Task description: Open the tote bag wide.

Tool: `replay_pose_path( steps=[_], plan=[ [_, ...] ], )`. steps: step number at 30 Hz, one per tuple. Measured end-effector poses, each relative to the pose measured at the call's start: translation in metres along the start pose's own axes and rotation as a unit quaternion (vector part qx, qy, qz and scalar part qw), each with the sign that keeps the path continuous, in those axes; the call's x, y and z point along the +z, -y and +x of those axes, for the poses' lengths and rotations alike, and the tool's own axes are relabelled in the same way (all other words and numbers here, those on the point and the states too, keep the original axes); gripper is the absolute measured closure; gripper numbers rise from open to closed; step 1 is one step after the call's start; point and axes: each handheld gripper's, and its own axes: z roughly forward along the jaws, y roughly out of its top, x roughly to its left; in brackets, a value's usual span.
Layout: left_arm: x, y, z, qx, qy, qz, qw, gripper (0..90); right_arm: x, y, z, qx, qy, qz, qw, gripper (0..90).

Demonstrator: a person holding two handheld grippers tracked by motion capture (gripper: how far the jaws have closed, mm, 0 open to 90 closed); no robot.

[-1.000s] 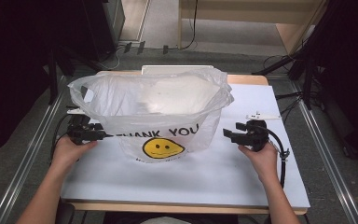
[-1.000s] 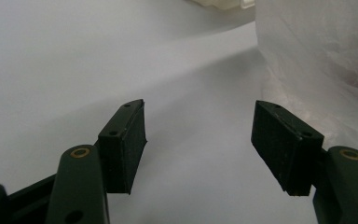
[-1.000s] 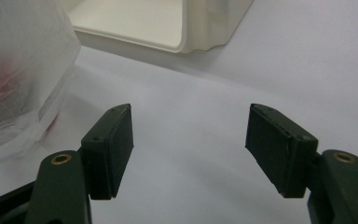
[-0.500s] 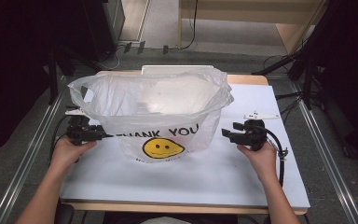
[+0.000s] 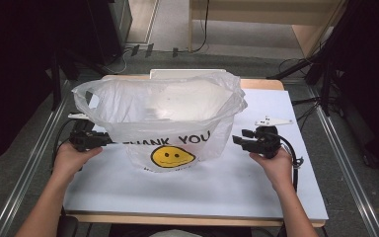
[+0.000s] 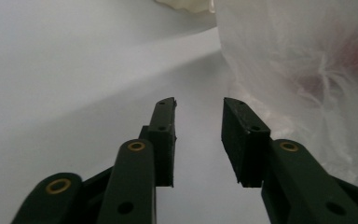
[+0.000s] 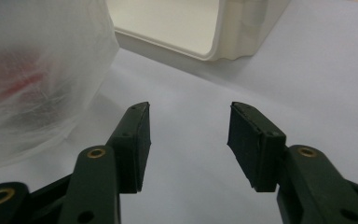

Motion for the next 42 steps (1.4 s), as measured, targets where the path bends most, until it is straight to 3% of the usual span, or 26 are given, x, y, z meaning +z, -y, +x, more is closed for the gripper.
replay_pose_path(
  steps=[1,2,5,6,12,15,18,24,26,32,37,42],
  plan=[
    [0.0,0.0,0.0,0.0,0.0,0.0,1.0,70.1,0.0,0.0,0.0,0.0,0.0,0.0,1.0,51.7],
    [-0.001,-0.004,-0.002,0.001,0.014,-0.001,0.9999,72.1,-0.001,-0.004,0.0,0.005,-0.016,0.008,0.9998,54.6],
    [-0.002,-0.007,-0.004,0.005,0.016,0.004,0.9999,77.8,-0.006,-0.011,-0.001,0.008,-0.032,0.009,0.9994,59.9],
    [-0.006,-0.01,-0.005,0.015,0.015,0.007,0.9998,78.4,-0.008,-0.015,-0.001,0.008,-0.034,0.008,0.9994,60.1],
    [-0.017,-0.02,-0.006,0.016,0.013,0.008,0.9998,77.1,-0.023,-0.036,0.003,-0.002,-0.038,-0.009,0.9992,62.9],
    [-0.025,-0.026,-0.006,0.023,0.013,0.006,0.9996,76.0,-0.032,-0.054,0.005,-0.021,-0.035,-0.002,0.9992,64.5],
    [-0.034,-0.034,-0.004,0.025,0.014,-0.007,0.9996,73.1,-0.036,-0.062,0.006,-0.021,-0.04,-0.002,0.999,65.2],
    [-0.047,-0.05,-0.001,0.021,0.014,-0.011,0.9996,69.2,-0.045,-0.083,0.008,-0.025,-0.053,0.003,0.9983,75.0],
    [-0.049,-0.055,-0.002,0.027,0.01,-0.003,0.9996,70.6,-0.048,-0.089,0.009,-0.027,-0.054,0.003,0.9982,79.4],
    [-0.057,-0.068,-0.007,0.032,0.008,-0.003,0.9995,87.0,-0.058,-0.106,0.009,-0.025,-0.065,0.007,0.9976,89.8],
    [-0.066,-0.08,-0.007,0.043,0.009,-0.005,0.999,90.0,-0.066,-0.12,0.014,-0.038,-0.061,0.004,0.9974,90.0],
    [-0.084,-0.102,-0.009,0.058,0.003,-0.009,0.9983,89.9,-0.078,-0.141,0.022,-0.053,-0.059,-0.002,0.9968,90.0]
  ],
)
